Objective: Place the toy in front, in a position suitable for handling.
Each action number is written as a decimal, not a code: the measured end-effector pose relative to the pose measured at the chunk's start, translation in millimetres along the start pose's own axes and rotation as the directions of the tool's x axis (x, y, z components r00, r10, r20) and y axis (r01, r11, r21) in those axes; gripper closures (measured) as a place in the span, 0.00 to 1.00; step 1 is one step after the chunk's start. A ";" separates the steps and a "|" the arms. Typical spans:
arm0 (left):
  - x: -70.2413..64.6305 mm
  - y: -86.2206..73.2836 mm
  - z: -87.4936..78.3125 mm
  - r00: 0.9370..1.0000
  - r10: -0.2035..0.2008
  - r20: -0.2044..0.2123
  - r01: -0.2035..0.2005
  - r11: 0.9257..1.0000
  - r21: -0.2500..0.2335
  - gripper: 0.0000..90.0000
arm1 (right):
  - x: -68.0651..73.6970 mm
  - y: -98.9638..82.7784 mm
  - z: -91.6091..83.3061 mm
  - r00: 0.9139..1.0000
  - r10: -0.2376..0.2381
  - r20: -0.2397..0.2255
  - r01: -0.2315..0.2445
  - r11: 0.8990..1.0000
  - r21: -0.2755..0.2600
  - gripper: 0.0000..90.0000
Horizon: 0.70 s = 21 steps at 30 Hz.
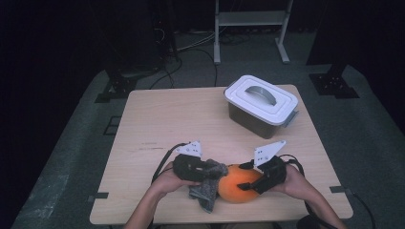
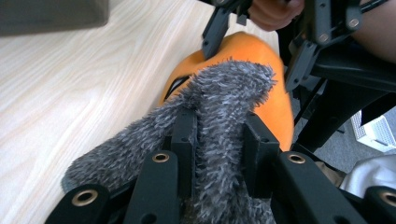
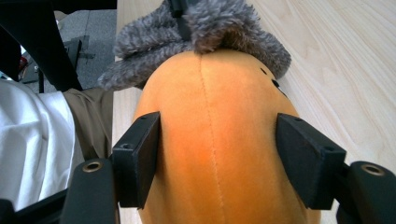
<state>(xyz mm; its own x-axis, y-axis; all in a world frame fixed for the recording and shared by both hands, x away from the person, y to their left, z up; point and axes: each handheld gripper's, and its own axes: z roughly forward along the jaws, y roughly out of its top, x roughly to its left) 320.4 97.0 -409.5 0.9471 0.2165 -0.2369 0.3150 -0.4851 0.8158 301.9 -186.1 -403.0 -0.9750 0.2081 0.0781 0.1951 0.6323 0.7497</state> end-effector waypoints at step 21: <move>-5.6 11.0 3.4 1.000 0.027 0.010 -0.027 1.000 -0.005 0.78 | 2.4 3.4 6.1 1.000 -0.018 -0.009 0.018 1.000 0.018 0.28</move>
<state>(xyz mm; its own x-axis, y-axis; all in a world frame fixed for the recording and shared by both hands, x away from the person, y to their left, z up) 318.7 87.6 -401.0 0.9557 0.1949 -0.2205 0.2894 -0.4866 0.8243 300.9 -178.9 -404.3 -0.9792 0.1903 0.0702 0.1791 0.6491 0.7393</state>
